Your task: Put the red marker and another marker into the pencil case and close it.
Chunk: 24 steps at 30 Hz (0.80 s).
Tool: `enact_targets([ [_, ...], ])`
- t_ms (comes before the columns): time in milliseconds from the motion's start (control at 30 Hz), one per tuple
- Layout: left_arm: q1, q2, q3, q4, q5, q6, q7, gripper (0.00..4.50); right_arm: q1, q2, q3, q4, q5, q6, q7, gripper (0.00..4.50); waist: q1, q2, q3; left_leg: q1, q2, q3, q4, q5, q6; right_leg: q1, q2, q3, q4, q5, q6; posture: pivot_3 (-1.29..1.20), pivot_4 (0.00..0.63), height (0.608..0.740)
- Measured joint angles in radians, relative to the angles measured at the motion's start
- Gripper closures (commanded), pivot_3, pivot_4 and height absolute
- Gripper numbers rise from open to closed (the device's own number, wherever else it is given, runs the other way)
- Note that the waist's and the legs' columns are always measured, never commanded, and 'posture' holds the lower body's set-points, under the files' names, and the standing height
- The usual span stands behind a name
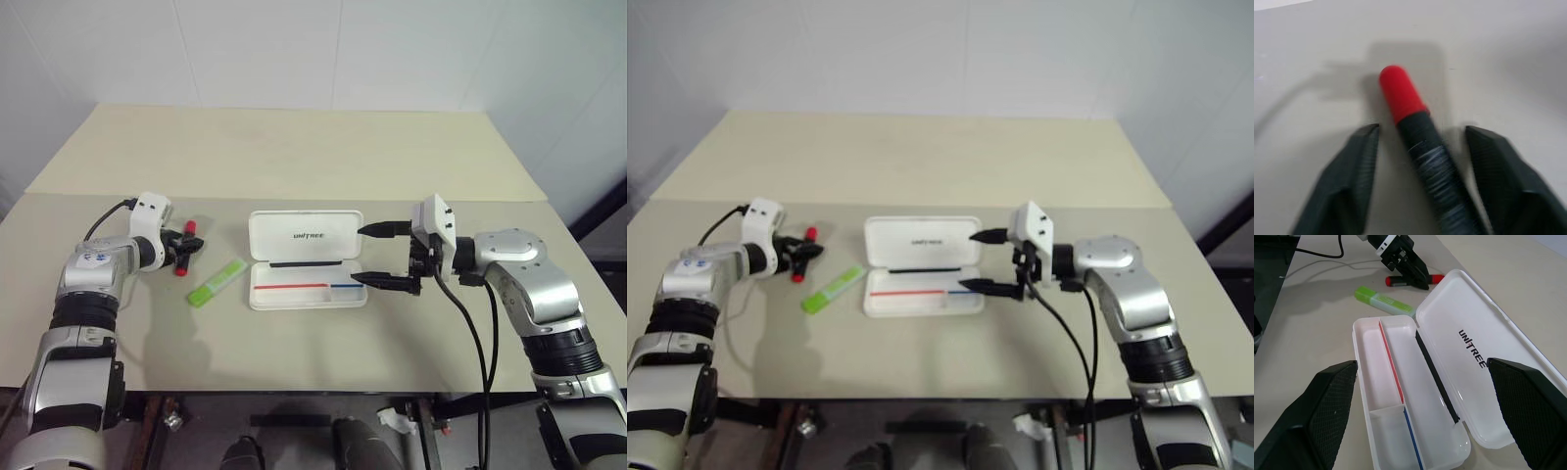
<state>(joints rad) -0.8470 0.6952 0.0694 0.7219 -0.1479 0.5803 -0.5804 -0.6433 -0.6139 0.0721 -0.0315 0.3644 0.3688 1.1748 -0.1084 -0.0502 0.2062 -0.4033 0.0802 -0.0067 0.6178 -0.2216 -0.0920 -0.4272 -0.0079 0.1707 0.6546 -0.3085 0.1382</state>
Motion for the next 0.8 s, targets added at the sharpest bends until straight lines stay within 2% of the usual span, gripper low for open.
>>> enact_targets([
  [167, -0.015, -0.003, 0.004, 0.025, 0.016, -0.014, 0.003, 3.87, 0.000, 0.000, 0.000, 0.002, -0.003, 0.000, 0.001, 0.00, 0.003, 0.000, 0.000, 0.000, 0.000, 0.000, -0.001, -0.001, -0.001, 0.000, 0.000, 0.000, 0.000, 0.000, 0.000, 0.00, 0.150, 0.740],
  [500, -0.013, -0.010, -0.003, 0.069, 0.054, -0.209, -0.014, 3.88, 0.010, -0.039, -0.004, 0.007, 0.000, 0.001, 0.009, 0.00, 0.023, 0.000, 0.000, -0.001, 0.000, 0.000, -0.001, 0.000, -0.001, -0.001, 0.000, 0.000, -0.001, 0.000, 0.000, 0.00, 0.150, 0.740],
  [800, -0.058, 0.024, -0.008, -0.148, 0.028, -0.378, -0.207, 3.88, 0.051, -0.055, -0.129, 0.060, 0.101, 0.046, 0.007, 0.00, 0.028, 0.000, 0.000, -0.003, 0.000, 0.000, -0.003, -0.002, -0.002, -0.001, 0.000, 0.000, -0.003, 0.000, 0.000, 0.00, 0.150, 0.740],
])
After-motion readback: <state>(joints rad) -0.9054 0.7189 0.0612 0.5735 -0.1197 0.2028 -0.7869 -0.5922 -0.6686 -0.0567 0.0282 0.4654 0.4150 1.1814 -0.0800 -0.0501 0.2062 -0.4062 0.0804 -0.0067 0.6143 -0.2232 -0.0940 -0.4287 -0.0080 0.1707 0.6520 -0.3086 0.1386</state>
